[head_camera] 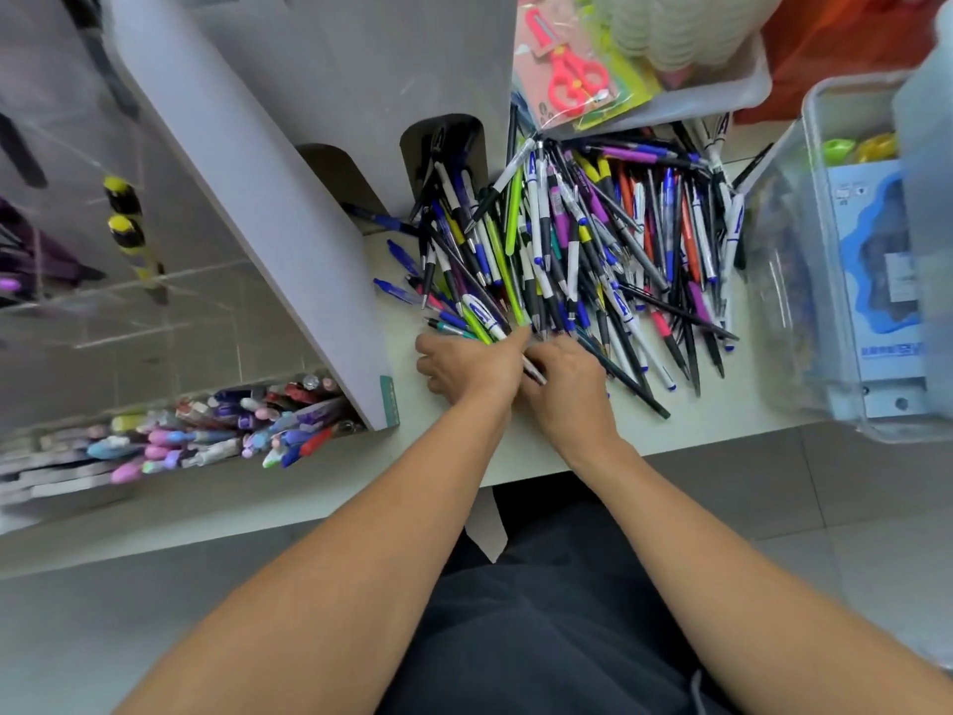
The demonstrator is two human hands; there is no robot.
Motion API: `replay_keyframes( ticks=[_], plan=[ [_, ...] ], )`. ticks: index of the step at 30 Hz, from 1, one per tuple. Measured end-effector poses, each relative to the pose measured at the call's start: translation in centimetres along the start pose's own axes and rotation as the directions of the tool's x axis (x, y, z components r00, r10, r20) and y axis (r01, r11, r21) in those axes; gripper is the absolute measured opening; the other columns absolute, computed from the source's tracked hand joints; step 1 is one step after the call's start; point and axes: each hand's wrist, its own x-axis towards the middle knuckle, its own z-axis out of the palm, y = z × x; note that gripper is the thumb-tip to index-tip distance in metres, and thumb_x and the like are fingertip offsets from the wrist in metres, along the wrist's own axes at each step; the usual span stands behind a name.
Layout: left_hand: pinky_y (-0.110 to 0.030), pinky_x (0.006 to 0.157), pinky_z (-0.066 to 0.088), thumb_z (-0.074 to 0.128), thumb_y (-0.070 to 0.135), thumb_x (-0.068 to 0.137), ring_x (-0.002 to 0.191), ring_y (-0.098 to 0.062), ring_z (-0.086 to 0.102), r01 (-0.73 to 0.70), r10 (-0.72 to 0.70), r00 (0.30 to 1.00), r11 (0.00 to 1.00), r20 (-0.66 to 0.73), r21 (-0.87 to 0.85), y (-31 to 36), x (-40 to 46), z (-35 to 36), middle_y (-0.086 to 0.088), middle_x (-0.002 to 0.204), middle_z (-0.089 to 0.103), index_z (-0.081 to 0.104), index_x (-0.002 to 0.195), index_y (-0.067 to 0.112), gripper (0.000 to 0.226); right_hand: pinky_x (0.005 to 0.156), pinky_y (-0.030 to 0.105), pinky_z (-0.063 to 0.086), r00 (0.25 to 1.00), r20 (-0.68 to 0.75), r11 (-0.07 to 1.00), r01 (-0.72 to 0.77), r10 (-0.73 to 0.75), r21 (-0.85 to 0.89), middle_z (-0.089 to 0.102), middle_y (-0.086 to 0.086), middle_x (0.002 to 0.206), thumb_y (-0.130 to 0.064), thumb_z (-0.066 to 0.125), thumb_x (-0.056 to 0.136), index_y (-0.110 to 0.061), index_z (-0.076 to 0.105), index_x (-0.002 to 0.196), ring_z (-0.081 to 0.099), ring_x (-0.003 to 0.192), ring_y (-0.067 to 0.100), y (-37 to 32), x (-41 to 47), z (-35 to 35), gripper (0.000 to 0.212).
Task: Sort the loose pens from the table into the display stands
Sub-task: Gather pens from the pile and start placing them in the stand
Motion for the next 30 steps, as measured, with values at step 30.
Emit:
replay_keyframes(
  ticks=[30],
  plan=[
    [-0.027, 0.058, 0.049, 0.068, 0.012, 0.081, 0.069, -0.02, 0.062, -0.15, 0.168, 0.974, 0.981, 0.149, -0.125, -0.5, 3.7, -3.0, -0.008, 0.09, 0.07, 0.067, 0.105, 0.012, 0.024, 0.064, 0.024, 0.053, 0.977, 0.134, 0.976, -0.183, 0.167, 0.117, 0.066, -0.003, 0.075, -0.018, 0.069, 0.089, -0.013, 0.07, 0.086, 0.06, 0.065, 0.007, 1.4, -1.6, -2.7, 0.006]
  ],
)
